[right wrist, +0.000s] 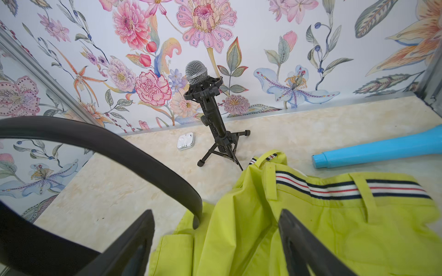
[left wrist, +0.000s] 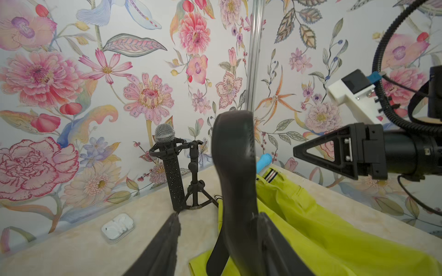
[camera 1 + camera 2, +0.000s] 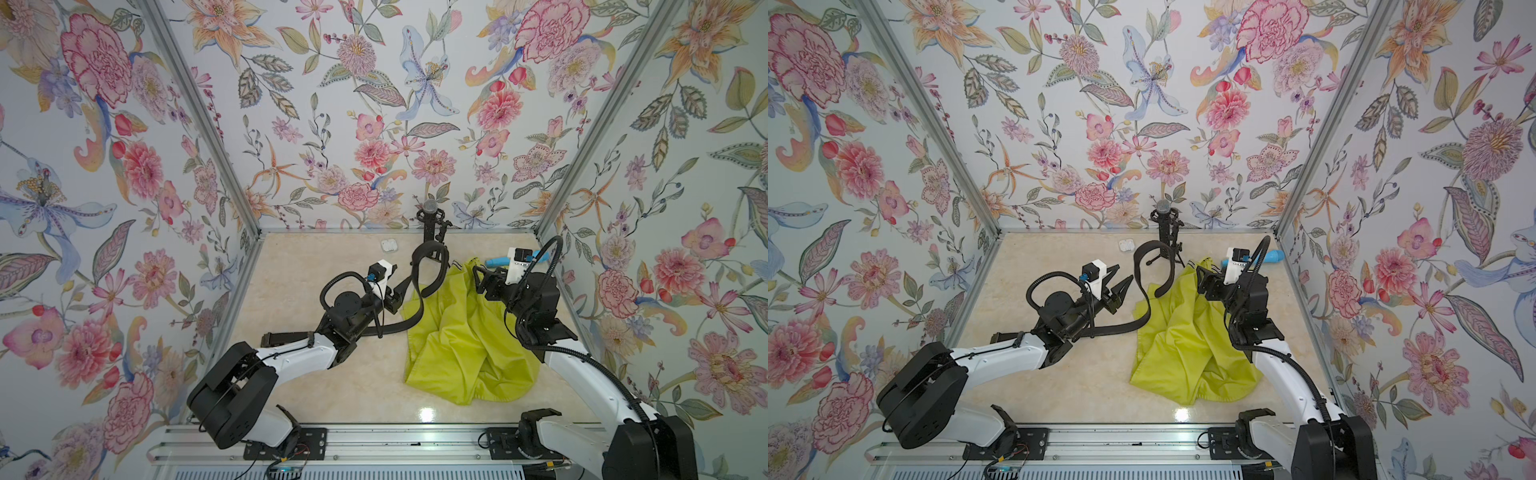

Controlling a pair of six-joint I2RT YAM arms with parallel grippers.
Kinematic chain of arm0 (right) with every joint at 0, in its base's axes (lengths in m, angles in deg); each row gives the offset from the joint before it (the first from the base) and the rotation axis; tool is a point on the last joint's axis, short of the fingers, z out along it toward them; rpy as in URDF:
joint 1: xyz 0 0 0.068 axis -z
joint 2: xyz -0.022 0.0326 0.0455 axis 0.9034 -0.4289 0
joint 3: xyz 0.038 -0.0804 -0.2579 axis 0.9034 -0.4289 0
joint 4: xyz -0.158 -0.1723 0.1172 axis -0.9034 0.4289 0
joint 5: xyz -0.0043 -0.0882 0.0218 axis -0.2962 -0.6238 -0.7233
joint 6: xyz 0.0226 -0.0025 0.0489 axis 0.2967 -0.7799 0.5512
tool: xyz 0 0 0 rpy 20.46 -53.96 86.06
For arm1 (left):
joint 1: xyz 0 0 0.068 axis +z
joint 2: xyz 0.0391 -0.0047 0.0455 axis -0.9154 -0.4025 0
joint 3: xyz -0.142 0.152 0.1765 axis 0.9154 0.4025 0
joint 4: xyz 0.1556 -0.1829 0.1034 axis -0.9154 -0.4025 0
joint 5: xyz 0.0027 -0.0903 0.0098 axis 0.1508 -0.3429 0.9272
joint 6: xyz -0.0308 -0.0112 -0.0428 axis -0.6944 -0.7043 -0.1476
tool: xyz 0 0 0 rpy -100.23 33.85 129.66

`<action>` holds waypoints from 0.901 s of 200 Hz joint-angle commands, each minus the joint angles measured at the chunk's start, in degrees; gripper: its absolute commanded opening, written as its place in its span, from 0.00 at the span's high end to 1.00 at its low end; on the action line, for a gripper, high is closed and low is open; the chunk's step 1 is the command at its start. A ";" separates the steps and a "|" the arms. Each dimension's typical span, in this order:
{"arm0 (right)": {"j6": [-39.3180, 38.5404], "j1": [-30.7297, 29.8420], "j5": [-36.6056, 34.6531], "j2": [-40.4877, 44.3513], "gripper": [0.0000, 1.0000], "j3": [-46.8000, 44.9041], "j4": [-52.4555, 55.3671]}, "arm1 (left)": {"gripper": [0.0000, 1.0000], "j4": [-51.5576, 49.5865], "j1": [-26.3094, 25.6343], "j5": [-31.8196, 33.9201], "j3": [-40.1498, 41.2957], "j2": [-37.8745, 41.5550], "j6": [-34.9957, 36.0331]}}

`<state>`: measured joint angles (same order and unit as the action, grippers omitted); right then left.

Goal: Remove the belt from the trousers
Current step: Place the belt at the center of the board, then reset both arms

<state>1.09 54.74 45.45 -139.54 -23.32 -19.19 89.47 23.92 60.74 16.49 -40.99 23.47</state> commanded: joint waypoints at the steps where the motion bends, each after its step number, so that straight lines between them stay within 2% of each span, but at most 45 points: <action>1: -2.40 1.66 -4.09 2.16 0.08 -1.24 -0.54 | 0.01 -4.16 -0.90 6.99 2.56 6.19 5.35; 15: -2.47 2.94 -6.89 3.37 0.00 -1.43 0.47 | 0.01 -12.00 -0.85 9.78 2.20 10.36 10.03; 32: -2.54 4.26 -9.75 4.57 0.00 -1.44 2.44 | 0.01 -22.62 -0.25 13.09 -0.11 14.53 15.74; 49: -2.79 4.98 -12.65 5.55 0.00 -1.81 4.23 | 0.01 -28.28 1.83 15.67 -0.62 18.25 18.34; 68: -4.03 5.20 -16.24 6.63 0.00 -3.32 4.88 | 0.01 -30.71 5.73 19.77 1.16 21.91 17.93; 91: -7.69 5.21 -21.27 8.32 0.00 -5.89 3.95 | 0.01 -32.42 13.06 27.52 5.12 24.55 13.23; 103: -10.81 5.21 -24.15 8.91 0.00 -8.49 0.44 | 0.01 -34.02 16.46 33.58 6.47 24.95 11.74; 117: -15.46 5.21 -24.84 8.80 0.00 -12.80 -5.53 | 0.01 -33.78 19.21 38.30 8.55 25.16 13.56; 140: -19.74 5.02 -24.20 3.62 0.00 -17.23 -11.08 | 0.01 -30.82 23.92 38.18 12.50 25.18 16.57; 156: -19.51 4.24 -20.10 -1.11 0.00 -18.96 -14.30 | 0.01 -24.68 27.57 33.19 16.64 25.20 17.90; 180: -18.80 3.45 -15.81 -7.79 0.00 -27.44 -37.64 | 0.01 -10.61 32.78 24.34 24.29 22.65 17.89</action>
<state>-15.78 58.93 25.36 -142.54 -44.26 -33.79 65.03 52.70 92.04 35.20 -16.45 40.56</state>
